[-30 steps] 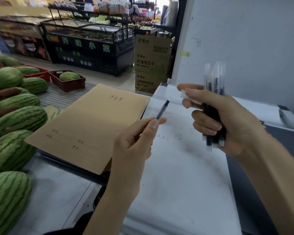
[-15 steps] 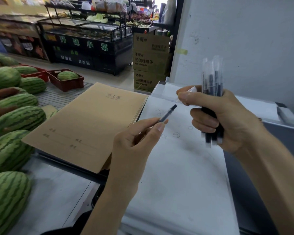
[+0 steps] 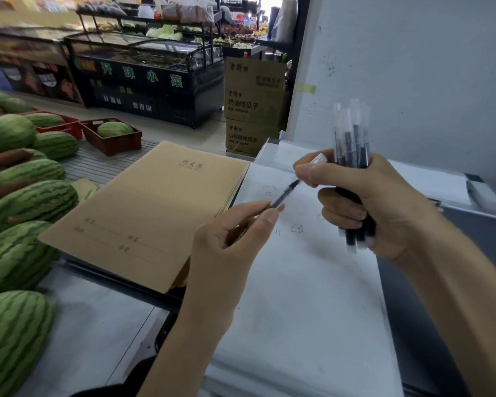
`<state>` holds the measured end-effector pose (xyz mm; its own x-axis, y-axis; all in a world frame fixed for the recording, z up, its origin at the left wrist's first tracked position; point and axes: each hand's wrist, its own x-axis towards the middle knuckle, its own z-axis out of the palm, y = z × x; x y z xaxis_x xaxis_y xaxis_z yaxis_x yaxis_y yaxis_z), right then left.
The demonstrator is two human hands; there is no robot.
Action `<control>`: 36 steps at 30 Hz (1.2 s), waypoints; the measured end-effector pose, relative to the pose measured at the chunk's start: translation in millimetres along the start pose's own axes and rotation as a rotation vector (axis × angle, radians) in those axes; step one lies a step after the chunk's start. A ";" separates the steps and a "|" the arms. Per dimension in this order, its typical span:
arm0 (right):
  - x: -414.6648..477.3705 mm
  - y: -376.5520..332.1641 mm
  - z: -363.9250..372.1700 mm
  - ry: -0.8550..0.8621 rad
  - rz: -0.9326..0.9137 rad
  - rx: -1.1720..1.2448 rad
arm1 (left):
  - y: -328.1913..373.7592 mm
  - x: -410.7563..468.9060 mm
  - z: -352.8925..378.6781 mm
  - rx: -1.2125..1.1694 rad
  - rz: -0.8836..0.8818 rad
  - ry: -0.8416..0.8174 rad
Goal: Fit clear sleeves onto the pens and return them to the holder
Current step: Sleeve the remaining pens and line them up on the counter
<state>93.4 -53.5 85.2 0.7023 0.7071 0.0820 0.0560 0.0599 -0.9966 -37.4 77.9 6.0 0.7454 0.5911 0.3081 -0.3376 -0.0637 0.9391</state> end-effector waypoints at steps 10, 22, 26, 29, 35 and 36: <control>-3.9 13.4 23.4 0.134 -0.086 -0.175 | -4.4 1.1 -2.8 0.066 0.002 0.002; 3.8 42.9 44.9 0.214 -0.035 -0.151 | -8.1 6.3 1.9 0.054 -0.050 -0.051; 9.5 40.8 40.7 0.481 -0.092 -0.100 | -9.0 8.0 6.9 0.029 -0.071 0.027; 9.0 41.4 33.6 0.618 -0.243 -0.195 | -7.1 7.2 5.5 -0.097 -0.108 0.077; 11.4 63.0 43.0 0.578 -0.277 -0.229 | 1.3 3.2 7.2 -0.131 -0.129 0.084; 11.6 67.7 44.9 0.548 -0.267 -0.231 | 1.8 2.8 7.6 -0.122 -0.133 0.089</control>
<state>73.5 -9.6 18.7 0.8999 0.2231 0.3747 0.3870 -0.0125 -0.9220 -31.6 73.4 9.8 0.7361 0.6569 0.1632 -0.3110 0.1141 0.9435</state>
